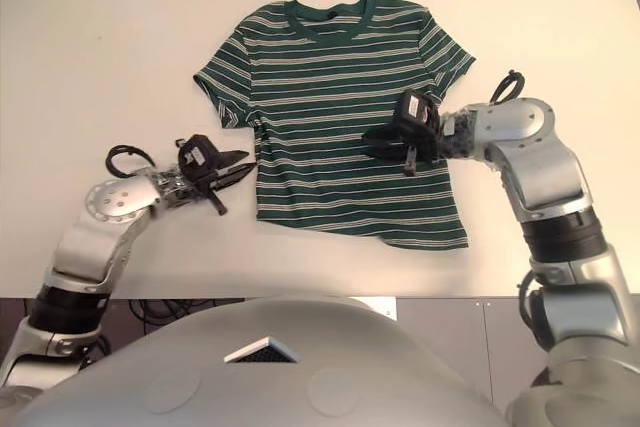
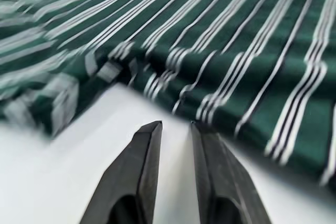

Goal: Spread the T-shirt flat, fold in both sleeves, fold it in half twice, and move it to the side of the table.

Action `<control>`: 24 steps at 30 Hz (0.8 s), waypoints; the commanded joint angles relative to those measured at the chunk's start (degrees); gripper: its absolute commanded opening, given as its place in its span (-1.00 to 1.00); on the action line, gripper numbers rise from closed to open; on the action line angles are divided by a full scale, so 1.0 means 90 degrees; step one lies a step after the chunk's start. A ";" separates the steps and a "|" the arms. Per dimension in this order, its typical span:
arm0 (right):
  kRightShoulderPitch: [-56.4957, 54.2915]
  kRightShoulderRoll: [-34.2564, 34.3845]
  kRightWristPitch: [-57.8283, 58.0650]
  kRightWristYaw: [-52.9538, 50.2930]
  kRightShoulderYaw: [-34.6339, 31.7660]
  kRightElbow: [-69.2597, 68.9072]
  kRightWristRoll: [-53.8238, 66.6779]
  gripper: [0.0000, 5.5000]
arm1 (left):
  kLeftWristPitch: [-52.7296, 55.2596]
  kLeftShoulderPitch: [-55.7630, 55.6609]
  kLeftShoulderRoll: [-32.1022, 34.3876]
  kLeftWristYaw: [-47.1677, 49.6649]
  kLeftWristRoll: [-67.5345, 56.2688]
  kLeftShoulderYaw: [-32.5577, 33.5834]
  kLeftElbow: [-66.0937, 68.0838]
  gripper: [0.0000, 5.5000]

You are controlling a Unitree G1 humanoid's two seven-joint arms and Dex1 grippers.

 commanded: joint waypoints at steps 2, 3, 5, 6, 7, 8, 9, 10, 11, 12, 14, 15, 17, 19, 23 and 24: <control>-0.0395 0.0300 0.0098 -0.0321 -0.0234 0.0344 -0.0020 -0.59 | 0.0382 -0.0082 -0.0138 -0.0499 -0.0056 -0.0793 0.0087 -0.64; -0.0425 0.0326 0.0106 -0.0362 -0.0271 0.0375 -0.0003 -0.59 | 0.0487 -0.0024 -0.0187 -0.0620 -0.0297 -0.0808 -0.0072 -0.64; -0.0460 0.0366 0.0131 -0.0414 -0.0319 0.0398 0.0035 -0.59 | 0.0707 0.0104 -0.0293 -0.0769 -0.0805 -0.0707 -0.0392 -0.64; -0.0467 0.0375 0.0148 -0.0436 -0.0334 0.0399 0.0058 -0.59 | 0.0840 0.0125 -0.0367 -0.0791 -0.1047 -0.0631 -0.0511 -0.64; -0.0465 0.0385 0.0163 -0.0462 -0.0356 0.0397 0.0080 -0.59 | 0.1003 0.0133 -0.0417 -0.0828 -0.1311 -0.0569 -0.0675 -0.64; -0.0462 0.0393 0.0174 -0.0483 -0.0373 0.0398 0.0095 -0.59 | 0.1161 0.0137 -0.0449 -0.0858 -0.1529 -0.0521 -0.0824 -0.64; -0.0463 0.0402 0.0173 -0.0504 -0.0387 0.0406 0.0098 -0.59 | 0.1293 0.0143 -0.0469 -0.0894 -0.1709 -0.0485 -0.0948 -0.64; -0.0475 0.0420 0.0174 -0.0521 -0.0403 0.0422 0.0097 -0.59 | 0.1416 0.0124 -0.0509 -0.0911 -0.1900 -0.0442 -0.1055 -0.64; -0.0488 0.0450 0.0182 -0.0528 -0.0424 0.0438 0.0081 -0.59 | 0.1511 0.0086 -0.0572 -0.0921 -0.2090 -0.0398 -0.1131 -0.64; -0.0509 0.0478 0.0193 -0.0541 -0.0442 0.0451 0.0075 -0.59 | 0.1681 -0.0015 -0.0696 -0.0897 -0.2386 -0.0325 -0.1229 -0.64; -0.0594 0.0529 0.0234 -0.0545 -0.0488 0.0505 0.0106 -0.59 | 0.1961 -0.0235 -0.0945 -0.0831 -0.2888 -0.0226 -0.1380 -0.64; -0.0630 0.0546 0.0257 -0.0548 -0.0511 0.0524 0.0128 -0.59 | 0.2073 -0.0325 -0.1027 -0.0809 -0.3080 -0.0186 -0.1434 -0.64; -0.0727 0.0579 0.0311 -0.0577 -0.0582 0.0594 0.0174 -0.59 | 0.2304 -0.0662 -0.1290 -0.0638 -0.3672 0.0115 -0.1565 -0.64; -0.0852 0.0577 0.0287 -0.0570 -0.0607 0.0738 0.0164 -0.59 | 0.2437 -0.0864 -0.1281 -0.0449 -0.3959 0.0442 -0.1697 -0.64; -0.1036 0.0404 0.0108 -0.0351 -0.0547 0.1029 0.0074 -0.59 | 0.2415 -0.0142 -0.0607 -0.0355 -0.3738 0.0619 -0.2007 -0.64; -0.1072 0.0380 0.0079 -0.0311 -0.0544 0.1080 0.0058 -0.59 | 0.2404 0.0159 -0.0406 -0.0391 -0.3711 0.0603 -0.2147 -0.64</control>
